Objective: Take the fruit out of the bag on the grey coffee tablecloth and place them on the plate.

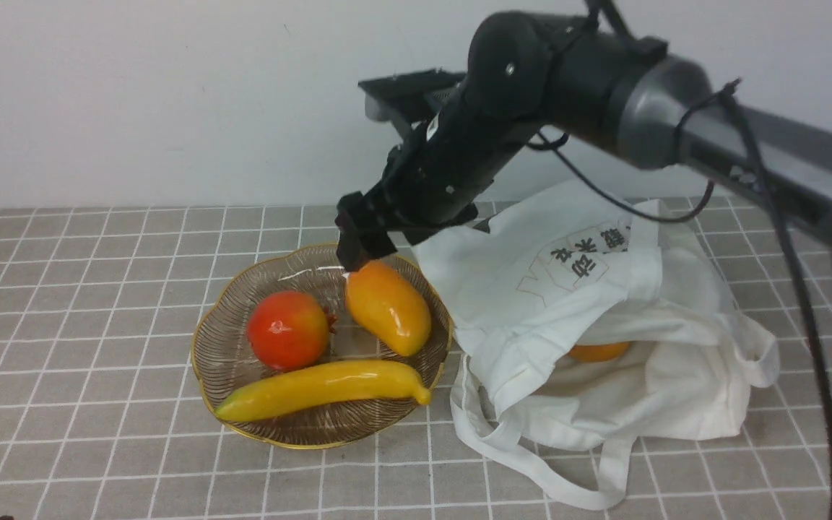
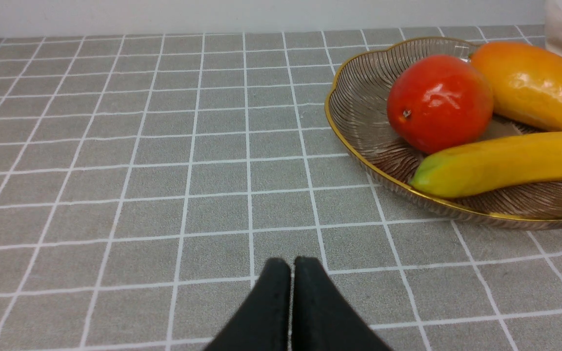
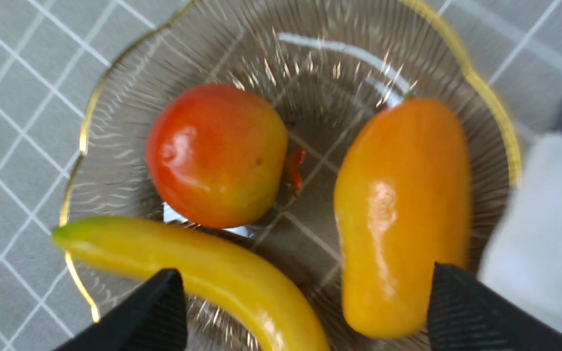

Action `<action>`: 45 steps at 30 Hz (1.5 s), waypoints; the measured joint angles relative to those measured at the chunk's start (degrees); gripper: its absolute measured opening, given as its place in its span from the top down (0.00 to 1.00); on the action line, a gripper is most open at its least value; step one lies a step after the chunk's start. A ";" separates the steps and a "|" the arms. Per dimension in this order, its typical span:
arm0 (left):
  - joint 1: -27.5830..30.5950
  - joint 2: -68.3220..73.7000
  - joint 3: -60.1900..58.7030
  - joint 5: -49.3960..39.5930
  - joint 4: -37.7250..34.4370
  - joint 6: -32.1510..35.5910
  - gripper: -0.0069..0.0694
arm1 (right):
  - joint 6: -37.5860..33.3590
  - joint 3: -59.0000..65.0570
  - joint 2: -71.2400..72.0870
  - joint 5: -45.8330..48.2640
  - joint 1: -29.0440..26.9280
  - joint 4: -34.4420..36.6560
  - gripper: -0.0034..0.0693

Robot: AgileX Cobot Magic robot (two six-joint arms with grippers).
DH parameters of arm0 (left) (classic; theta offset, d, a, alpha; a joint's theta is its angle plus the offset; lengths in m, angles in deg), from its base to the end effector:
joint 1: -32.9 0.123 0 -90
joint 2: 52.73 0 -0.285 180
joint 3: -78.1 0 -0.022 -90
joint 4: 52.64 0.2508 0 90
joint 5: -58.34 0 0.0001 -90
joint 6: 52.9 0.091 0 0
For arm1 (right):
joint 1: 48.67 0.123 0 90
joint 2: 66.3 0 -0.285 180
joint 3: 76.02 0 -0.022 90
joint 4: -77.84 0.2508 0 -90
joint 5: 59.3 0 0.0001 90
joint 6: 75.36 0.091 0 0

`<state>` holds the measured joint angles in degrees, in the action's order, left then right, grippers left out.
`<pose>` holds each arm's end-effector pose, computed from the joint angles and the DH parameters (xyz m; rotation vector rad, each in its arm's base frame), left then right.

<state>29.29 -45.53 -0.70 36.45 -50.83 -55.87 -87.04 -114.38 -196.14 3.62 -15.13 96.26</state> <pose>0.0524 -0.0022 0.1701 0.0300 1.8829 -0.0475 0.3803 0.2828 0.2794 -0.9400 2.5465 0.5459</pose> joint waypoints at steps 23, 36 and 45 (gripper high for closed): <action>0.00 0.00 0.00 0.00 0.00 0.00 0.92 | 21.31 22.42 61.31 8.80 -0.04 -27.65 0.97; 0.00 0.00 0.00 0.00 0.00 0.00 0.92 | 23.14 78.38 113.51 -40.13 -0.04 -30.00 0.97; 0.00 0.00 0.00 0.00 0.00 0.00 0.92 | 23.25 90.61 119.09 -45.72 -0.04 -30.05 0.97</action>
<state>29.29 -45.53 -0.70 36.45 -50.83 -55.87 -63.79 -23.77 -77.05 -42.10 -15.17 66.20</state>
